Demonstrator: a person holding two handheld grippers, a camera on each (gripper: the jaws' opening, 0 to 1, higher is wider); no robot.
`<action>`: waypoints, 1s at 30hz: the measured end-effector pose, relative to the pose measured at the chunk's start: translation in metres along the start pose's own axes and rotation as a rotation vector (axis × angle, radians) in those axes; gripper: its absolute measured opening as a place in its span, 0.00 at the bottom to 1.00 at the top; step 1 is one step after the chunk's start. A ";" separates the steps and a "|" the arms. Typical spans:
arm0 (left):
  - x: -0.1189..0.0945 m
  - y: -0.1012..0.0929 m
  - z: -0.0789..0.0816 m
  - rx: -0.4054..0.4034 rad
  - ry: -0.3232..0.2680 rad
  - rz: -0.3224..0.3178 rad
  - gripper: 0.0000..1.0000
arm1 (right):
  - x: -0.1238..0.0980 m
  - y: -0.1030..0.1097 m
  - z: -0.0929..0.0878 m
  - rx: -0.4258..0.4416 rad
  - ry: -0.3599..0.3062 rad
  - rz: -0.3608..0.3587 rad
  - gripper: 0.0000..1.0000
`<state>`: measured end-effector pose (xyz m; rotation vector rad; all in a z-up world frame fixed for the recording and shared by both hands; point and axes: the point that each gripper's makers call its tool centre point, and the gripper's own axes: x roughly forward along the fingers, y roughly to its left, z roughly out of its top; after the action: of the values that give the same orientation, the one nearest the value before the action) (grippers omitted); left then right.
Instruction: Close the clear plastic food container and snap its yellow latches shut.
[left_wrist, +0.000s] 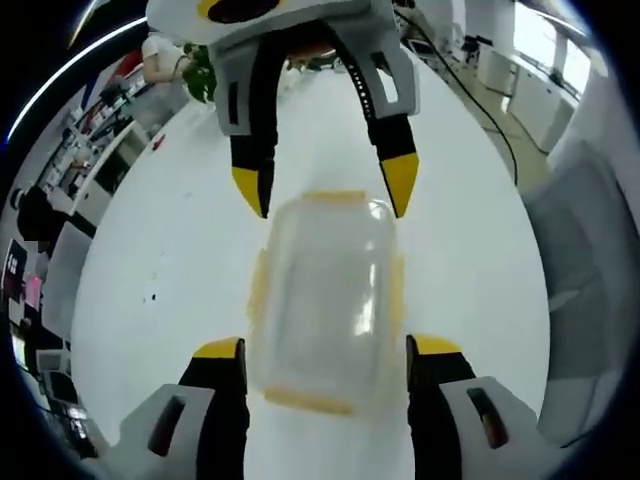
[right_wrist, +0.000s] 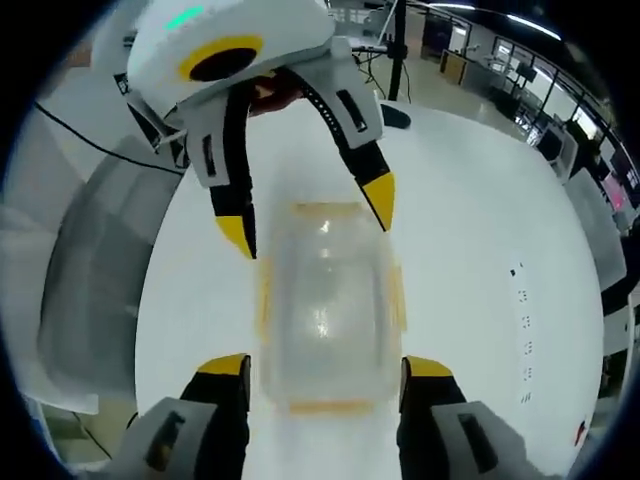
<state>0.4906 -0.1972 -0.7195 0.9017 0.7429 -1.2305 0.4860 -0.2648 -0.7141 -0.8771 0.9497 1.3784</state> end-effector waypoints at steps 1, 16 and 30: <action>0.000 0.000 0.000 0.003 0.003 0.000 0.64 | 0.001 0.000 0.000 0.003 0.003 -0.003 0.63; 0.017 -0.001 -0.009 0.039 0.048 0.020 0.78 | 0.017 -0.001 -0.005 -0.014 0.016 -0.065 0.74; 0.029 0.003 -0.032 0.063 0.151 0.042 0.74 | 0.035 -0.005 -0.020 -0.037 0.053 -0.105 0.74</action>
<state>0.4993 -0.1823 -0.7592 1.0656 0.8044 -1.1635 0.4891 -0.2700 -0.7545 -0.9821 0.9079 1.2922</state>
